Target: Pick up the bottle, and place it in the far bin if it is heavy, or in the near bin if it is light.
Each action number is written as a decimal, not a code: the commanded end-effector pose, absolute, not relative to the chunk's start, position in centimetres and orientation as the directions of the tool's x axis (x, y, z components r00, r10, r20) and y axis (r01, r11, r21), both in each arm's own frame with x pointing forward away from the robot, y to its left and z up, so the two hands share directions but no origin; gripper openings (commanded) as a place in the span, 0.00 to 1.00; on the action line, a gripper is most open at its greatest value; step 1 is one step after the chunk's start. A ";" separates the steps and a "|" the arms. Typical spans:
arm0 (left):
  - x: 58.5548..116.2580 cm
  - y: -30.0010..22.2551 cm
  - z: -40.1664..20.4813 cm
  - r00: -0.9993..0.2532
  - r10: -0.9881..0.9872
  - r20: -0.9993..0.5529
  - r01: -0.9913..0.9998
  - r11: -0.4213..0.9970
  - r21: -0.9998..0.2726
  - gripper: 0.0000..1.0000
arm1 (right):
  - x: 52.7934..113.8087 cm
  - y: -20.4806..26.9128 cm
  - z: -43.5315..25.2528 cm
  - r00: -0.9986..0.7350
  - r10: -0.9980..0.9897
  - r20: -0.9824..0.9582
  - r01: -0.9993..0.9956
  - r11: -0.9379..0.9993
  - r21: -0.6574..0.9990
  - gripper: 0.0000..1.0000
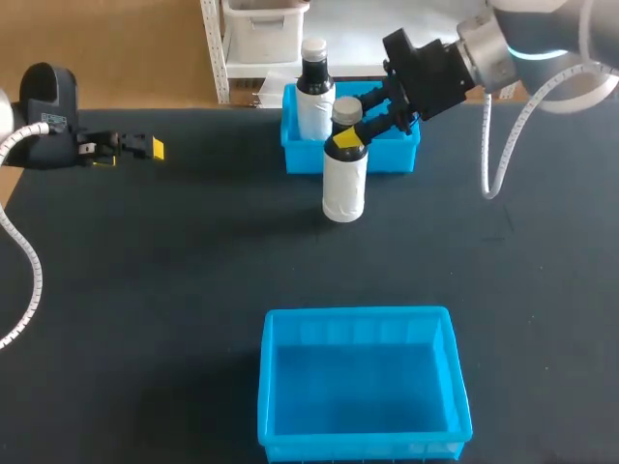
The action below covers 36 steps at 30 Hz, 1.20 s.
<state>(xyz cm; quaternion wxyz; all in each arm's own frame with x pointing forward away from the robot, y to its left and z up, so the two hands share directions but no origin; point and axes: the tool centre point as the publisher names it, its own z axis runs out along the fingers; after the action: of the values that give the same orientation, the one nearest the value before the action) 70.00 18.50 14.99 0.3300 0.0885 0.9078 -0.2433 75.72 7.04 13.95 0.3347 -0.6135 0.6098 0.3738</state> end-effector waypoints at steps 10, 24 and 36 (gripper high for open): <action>70.0 18.5 15.0 -0.767 0.000 -0.642 0.321 0.866 -0.383 1.00 | 72.8 1.2 17.0 -0.044 -0.523 -0.851 -0.999 0.034 0.031 0.34; 70.0 18.5 15.0 -0.767 0.000 -0.642 0.321 0.866 -0.383 1.00 | 69.4 -6.5 20.0 -0.103 -0.520 -0.848 -0.992 0.113 0.051 0.34; 70.0 18.5 15.0 -0.767 0.000 -0.642 0.321 0.866 -0.383 1.00 | 65.5 -10.4 22.1 -0.103 -0.516 -0.850 -0.993 0.110 0.053 0.32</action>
<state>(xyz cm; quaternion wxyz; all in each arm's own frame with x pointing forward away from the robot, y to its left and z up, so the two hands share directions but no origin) 70.00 18.50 14.99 0.3300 0.0885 0.9078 -0.2433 67.44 -9.62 21.27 0.3307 -0.5824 0.6473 0.3639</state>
